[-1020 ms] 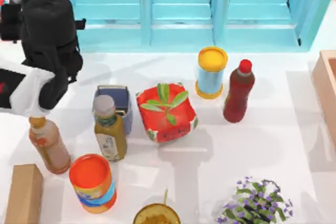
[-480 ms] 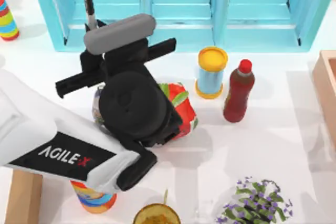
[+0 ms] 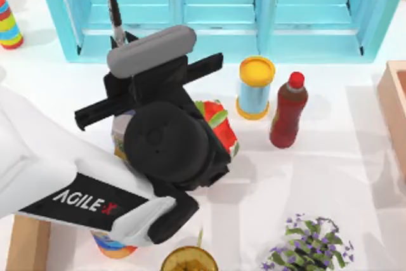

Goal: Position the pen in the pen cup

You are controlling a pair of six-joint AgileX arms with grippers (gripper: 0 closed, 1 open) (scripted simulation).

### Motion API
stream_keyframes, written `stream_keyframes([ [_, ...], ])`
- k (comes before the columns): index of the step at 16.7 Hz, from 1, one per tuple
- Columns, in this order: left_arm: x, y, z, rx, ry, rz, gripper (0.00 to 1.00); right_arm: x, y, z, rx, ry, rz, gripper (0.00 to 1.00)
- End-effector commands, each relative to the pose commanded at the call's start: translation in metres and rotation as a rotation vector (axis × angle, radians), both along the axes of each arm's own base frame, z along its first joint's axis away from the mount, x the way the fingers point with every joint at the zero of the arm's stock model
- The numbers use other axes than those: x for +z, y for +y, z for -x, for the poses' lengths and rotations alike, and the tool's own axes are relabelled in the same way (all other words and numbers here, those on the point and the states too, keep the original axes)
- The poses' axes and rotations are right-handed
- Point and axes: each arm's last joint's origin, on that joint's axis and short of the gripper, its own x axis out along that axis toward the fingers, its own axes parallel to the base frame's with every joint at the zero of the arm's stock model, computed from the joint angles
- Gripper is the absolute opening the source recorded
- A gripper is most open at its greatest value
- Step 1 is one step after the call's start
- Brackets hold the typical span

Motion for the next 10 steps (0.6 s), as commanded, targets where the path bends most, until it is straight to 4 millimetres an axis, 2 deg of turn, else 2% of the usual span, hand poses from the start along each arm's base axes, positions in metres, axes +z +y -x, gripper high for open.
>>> stream_keyframes([
  [10,-0.0025,0.0018,-0.0027,-0.003,0.001,0.0,0.0,0.0,0.0,0.0,0.0,0.0,0.0,1.0],
])
